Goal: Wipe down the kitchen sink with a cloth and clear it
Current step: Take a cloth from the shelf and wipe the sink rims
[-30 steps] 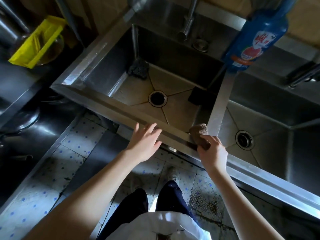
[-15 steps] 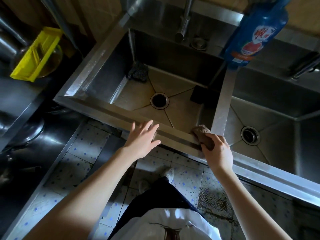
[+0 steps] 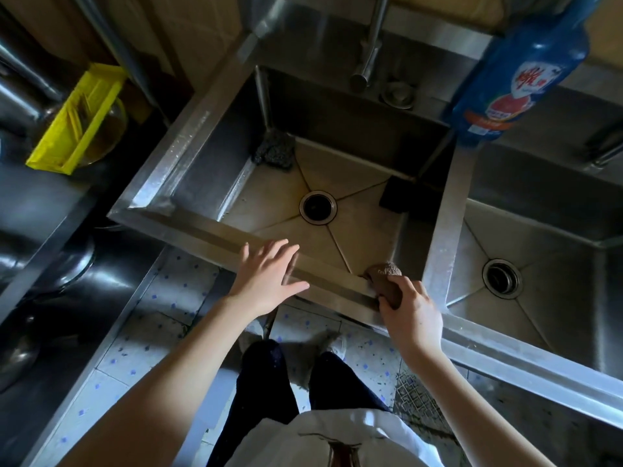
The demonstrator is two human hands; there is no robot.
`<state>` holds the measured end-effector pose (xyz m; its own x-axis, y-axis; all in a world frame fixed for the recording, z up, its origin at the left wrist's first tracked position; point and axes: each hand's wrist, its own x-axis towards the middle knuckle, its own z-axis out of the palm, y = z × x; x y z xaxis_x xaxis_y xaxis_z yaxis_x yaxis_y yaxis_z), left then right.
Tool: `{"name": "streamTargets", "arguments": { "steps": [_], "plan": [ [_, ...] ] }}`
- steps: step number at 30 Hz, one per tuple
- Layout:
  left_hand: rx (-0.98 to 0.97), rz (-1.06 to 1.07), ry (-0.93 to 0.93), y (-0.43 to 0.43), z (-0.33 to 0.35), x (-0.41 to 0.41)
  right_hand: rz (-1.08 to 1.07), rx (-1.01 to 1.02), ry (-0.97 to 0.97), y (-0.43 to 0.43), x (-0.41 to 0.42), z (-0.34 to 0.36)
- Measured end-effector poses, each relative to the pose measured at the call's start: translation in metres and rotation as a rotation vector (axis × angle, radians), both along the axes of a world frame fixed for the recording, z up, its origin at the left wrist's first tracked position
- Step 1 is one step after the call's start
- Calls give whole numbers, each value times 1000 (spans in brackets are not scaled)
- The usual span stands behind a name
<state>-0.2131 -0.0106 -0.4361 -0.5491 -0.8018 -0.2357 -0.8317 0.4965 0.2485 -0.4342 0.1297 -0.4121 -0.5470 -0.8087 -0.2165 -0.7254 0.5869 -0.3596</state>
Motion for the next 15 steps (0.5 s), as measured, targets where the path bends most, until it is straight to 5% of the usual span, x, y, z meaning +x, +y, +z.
{"name": "streamTargets", "arguments": {
  "steps": [15],
  "plan": [
    [35, -102, -35, -94, 9, 88, -6, 43, 25, -83, 112, 4]
  ]
}}
